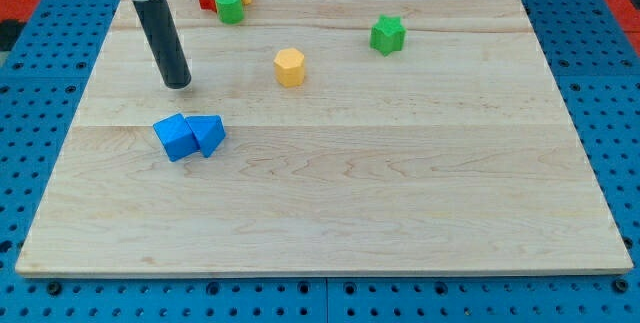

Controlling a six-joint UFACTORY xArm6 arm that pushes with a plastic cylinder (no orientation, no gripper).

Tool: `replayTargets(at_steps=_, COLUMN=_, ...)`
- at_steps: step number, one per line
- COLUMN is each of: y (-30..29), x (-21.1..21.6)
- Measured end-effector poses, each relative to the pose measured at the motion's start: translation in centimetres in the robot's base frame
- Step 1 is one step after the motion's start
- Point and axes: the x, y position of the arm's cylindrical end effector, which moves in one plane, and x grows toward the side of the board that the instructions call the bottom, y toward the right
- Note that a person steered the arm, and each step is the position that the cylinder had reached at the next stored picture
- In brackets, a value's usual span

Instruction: Nudge the green circle towards the top left

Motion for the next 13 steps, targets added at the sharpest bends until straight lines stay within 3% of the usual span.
replayTargets(at_steps=4, y=-8.9, x=-10.2)
replayTargets(at_steps=5, y=-8.6, x=-10.6)
replayTargets(at_steps=9, y=10.6, x=-11.6)
replayTargets(at_steps=10, y=10.6, x=-16.5)
replayTargets(at_steps=13, y=7.7, x=-14.8)
